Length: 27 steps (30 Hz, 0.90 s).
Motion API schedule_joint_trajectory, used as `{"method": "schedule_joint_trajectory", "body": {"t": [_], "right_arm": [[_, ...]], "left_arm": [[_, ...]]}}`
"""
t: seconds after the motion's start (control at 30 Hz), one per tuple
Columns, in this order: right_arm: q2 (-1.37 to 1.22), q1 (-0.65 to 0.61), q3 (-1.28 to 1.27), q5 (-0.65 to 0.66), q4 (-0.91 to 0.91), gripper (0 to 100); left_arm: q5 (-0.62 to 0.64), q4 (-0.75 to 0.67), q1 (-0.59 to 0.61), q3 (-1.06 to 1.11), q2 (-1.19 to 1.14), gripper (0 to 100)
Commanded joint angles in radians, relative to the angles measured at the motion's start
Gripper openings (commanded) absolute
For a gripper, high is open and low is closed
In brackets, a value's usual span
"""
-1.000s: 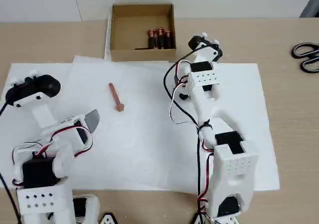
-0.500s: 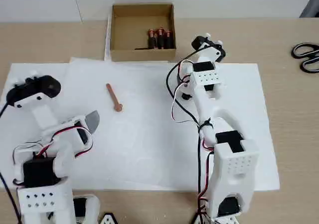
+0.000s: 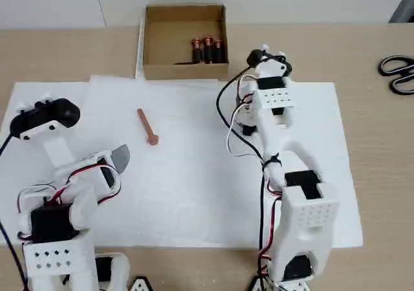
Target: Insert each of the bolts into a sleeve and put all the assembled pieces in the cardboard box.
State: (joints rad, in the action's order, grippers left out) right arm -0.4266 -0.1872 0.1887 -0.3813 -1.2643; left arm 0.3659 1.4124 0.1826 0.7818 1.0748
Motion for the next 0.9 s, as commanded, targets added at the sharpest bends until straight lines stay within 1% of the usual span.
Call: {"method": "schedule_joint_trajectory", "body": {"t": [0.0, 0.2, 0.33, 0.37, 0.57, 0.73, 0.87], "right_arm": [[0.160, 0.005, 0.077, 0.132, -0.111, 0.5], [0.288, 0.002, 0.084, 0.321, -0.226, 0.6], [0.283, -0.031, 0.080, 0.476, -0.246, 0.5], [0.274, -0.045, 0.074, 0.497, -0.245, 0.5], [0.177, -0.134, 0.029, 0.509, -0.232, 0.6], [0.050, -0.142, 0.028, 0.509, -0.171, 0.6], [-0.001, -0.142, 0.031, 0.506, -0.165, 0.8]], "left_arm": [[-0.005, -0.020, -0.002, -0.012, 0.008, 25], [-0.005, -0.018, -0.002, -0.012, 0.008, 25], [-0.005, -0.017, -0.002, -0.012, 0.008, 25], [-0.005, -0.017, -0.002, -0.012, 0.008, 25], [-0.005, -0.017, -0.002, -0.012, 0.008, 25], [-0.005, -0.017, -0.002, -0.012, 0.008, 25], [-0.005, -0.017, -0.002, -0.012, 0.008, 25]]}}
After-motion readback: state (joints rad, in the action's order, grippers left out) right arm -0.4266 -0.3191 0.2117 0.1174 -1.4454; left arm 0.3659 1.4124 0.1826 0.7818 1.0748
